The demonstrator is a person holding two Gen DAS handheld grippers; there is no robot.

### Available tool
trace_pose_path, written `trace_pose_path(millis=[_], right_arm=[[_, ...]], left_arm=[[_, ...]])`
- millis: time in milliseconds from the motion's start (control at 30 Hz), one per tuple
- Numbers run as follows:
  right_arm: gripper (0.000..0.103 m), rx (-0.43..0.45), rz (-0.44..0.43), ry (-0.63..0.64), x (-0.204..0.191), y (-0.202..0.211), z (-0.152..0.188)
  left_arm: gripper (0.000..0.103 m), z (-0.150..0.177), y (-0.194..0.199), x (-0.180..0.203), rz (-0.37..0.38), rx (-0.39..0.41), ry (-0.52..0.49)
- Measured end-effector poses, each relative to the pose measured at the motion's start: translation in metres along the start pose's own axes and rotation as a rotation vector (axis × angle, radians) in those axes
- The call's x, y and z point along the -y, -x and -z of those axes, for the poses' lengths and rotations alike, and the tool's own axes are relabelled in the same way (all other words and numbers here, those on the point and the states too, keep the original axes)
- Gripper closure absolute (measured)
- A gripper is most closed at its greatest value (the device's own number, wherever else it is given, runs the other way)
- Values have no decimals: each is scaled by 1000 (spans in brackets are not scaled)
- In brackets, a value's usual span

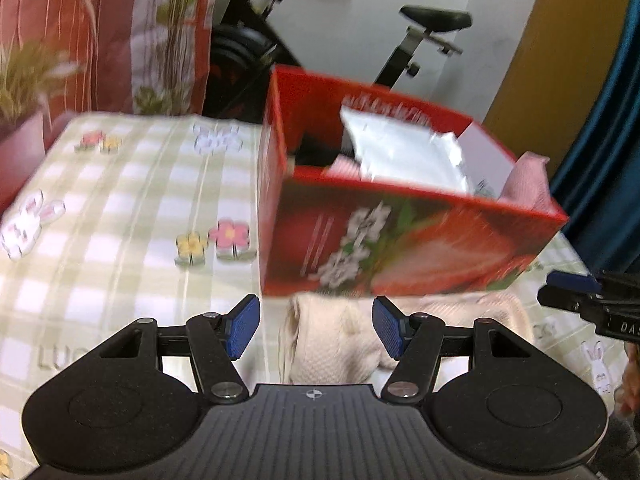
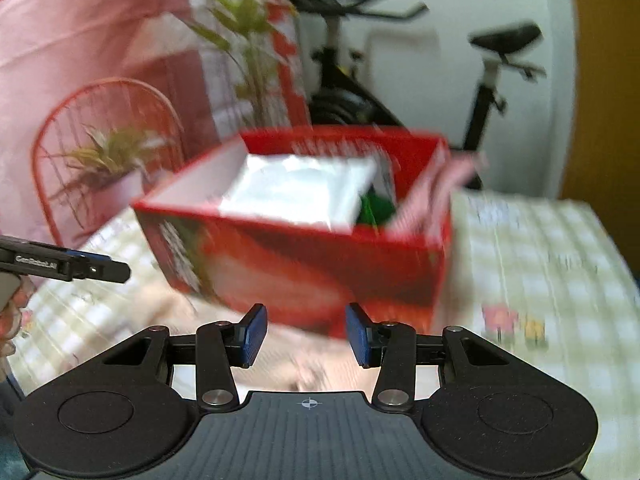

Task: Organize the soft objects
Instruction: 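Lower both tools onto the cream knit cloth and close them on it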

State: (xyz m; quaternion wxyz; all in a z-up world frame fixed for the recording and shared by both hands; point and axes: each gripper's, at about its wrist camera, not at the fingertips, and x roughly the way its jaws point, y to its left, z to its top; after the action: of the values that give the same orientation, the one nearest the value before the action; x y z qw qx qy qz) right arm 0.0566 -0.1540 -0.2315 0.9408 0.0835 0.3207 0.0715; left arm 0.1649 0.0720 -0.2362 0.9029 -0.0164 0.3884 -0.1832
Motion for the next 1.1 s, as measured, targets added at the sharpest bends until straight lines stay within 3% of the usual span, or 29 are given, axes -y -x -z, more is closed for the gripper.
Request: trace_pose_path(millis=[133, 233, 333, 433, 567, 667, 900, 1100], right_arm=[[61, -39, 43, -57, 13, -17, 19], [52, -54, 62, -123, 24, -25, 30], [49, -62, 61, -183, 35, -33, 35], [43, -65, 53, -239, 39, -41, 35], [43, -66, 38, -288, 40, -54, 36], [48, -59, 39, -285, 35, -59, 37], [73, -61, 53, -175, 19, -56, 42], [78, -57, 31, -195, 18, -45, 52]], left_arm=[[39, 10, -22, -6, -4, -31, 55], [41, 14, -34, -9, -2, -52, 63], [59, 16, -42, -11, 25, -67, 71], [67, 18, -46, -10, 43, -73, 80], [68, 21, -49, -6, 38, -84, 73], [68, 25, -49, -5, 41, -84, 99], [69, 32, -43, 0, 43, -87, 111], [69, 42, -34, 4, 47, -95, 117]])
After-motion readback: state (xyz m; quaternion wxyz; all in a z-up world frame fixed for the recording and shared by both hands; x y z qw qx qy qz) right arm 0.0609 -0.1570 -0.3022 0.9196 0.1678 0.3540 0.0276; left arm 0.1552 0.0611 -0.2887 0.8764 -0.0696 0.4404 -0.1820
